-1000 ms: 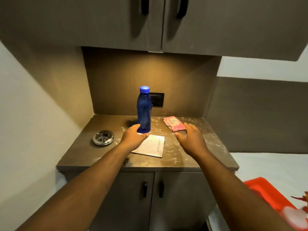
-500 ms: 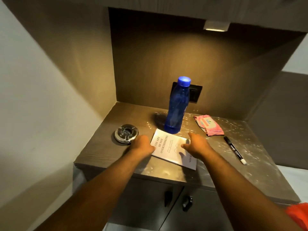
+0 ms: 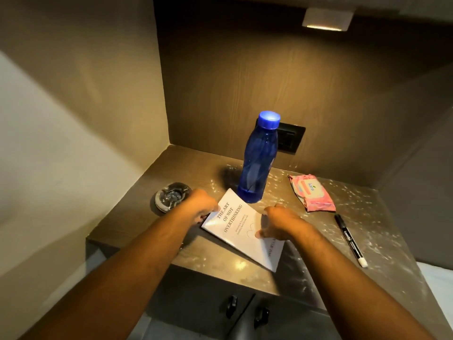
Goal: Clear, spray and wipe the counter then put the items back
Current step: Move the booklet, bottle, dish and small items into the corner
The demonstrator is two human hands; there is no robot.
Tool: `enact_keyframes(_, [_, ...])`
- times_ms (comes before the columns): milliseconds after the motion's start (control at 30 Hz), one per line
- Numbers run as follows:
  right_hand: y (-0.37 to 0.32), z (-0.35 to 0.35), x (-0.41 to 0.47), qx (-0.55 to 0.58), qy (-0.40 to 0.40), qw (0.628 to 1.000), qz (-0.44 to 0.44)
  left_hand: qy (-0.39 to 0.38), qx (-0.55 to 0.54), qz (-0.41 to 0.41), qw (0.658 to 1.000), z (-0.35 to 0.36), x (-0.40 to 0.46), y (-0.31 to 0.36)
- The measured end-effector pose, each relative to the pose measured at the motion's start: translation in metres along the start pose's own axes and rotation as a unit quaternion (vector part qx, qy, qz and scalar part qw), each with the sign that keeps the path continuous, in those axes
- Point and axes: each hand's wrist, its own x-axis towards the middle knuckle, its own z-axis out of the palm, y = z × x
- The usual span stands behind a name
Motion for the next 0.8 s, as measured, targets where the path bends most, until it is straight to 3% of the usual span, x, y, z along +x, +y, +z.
enact_keyframes(100, [0.012,-0.004,0.003,0.081,-0.036,0.996,-0.016,-0.049,-0.029,-0.023,0.998,-0.002,-0.012,0.012])
enact_keyframes(233, [0.028,-0.015,-0.001,0.153,-0.106,0.981,-0.051,-0.044,-0.01,0.075,0.996,-0.01,-0.02,0.028])
enact_keyframes(333, [0.038,-0.034,-0.016,0.377,-0.188,0.9,-0.108,-0.023,-0.132,0.143,0.981,-0.037,-0.02,0.051])
enact_keyframes(433, [0.024,-0.054,-0.027,0.495,-0.14,0.841,-0.165,0.014,-0.26,0.157,0.953,-0.062,-0.022,0.061])
enact_keyframes(533, [-0.01,-0.059,-0.026,0.506,-0.056,0.842,-0.181,-0.029,-0.288,0.12,0.95,-0.067,-0.028,0.034])
enact_keyframes(667, [-0.068,-0.05,-0.003,0.546,0.039,0.825,-0.139,-0.111,-0.249,0.073,0.96,-0.068,-0.037,-0.017])
enact_keyframes(800, [-0.125,-0.048,0.03,0.607,-0.028,0.786,-0.118,0.04,-0.329,0.06,0.942,-0.096,-0.011,-0.018])
